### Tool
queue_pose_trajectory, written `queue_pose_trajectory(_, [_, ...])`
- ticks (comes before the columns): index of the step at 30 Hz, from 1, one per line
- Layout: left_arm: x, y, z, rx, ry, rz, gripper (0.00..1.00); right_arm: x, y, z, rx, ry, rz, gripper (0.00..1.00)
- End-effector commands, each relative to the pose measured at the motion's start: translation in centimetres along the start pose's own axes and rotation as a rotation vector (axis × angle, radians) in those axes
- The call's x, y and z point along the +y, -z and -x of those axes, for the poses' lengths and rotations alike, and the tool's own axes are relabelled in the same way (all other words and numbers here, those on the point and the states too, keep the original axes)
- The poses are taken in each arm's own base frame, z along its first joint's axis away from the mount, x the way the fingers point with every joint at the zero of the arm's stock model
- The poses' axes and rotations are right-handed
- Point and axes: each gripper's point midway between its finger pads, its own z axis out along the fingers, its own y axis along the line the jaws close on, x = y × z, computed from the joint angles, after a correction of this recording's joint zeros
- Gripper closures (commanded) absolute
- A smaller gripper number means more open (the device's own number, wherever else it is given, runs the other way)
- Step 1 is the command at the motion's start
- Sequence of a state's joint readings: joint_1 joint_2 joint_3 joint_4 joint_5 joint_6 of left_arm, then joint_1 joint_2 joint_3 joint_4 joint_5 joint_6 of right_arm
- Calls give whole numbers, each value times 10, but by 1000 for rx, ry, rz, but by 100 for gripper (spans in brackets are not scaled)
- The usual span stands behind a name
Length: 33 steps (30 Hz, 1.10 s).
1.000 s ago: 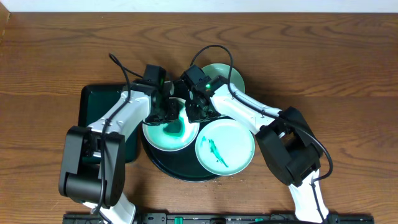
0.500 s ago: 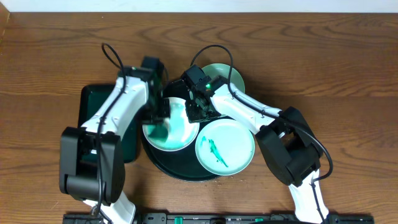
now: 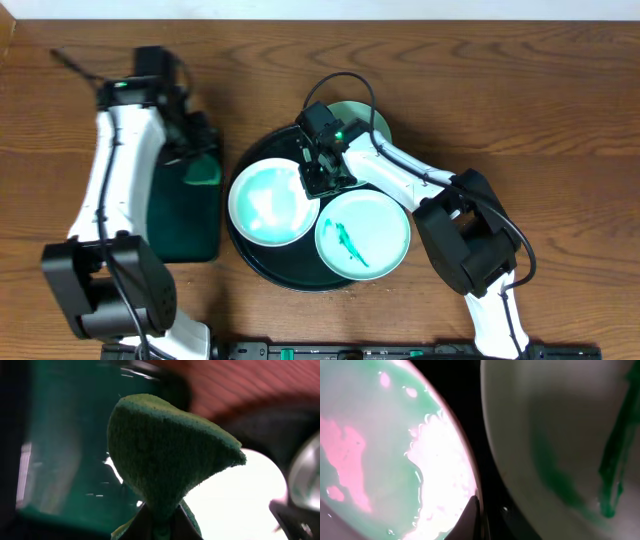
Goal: Clean dirty plates on tray and stack at the side
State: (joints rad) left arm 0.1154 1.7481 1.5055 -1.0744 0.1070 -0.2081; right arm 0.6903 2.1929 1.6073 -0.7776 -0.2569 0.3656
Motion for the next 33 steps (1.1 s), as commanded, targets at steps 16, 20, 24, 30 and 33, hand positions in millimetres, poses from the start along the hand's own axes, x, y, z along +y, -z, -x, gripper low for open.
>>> queue_pose_trajectory(16, [50,16,19,-57,119,41,93,12,170,43,-549,340,-663,99])
queue_pose_trajectory(20, [50,16,19,-57,119,41,92,26,195,37,-632,409,-857,99])
queue_pose_trajectory(24, [50,16,18,-55,119,41,93,50,213,25,-717,461,-994,99])
queue_pose_trajectory(30, [51,15,18,-53,119,42,93,81,240,6,-856,483,-1146,99])
queue_pose_trajectory(33, [51,15,17,-52,119,42,93,87,247,1,-887,483,-1180,99])
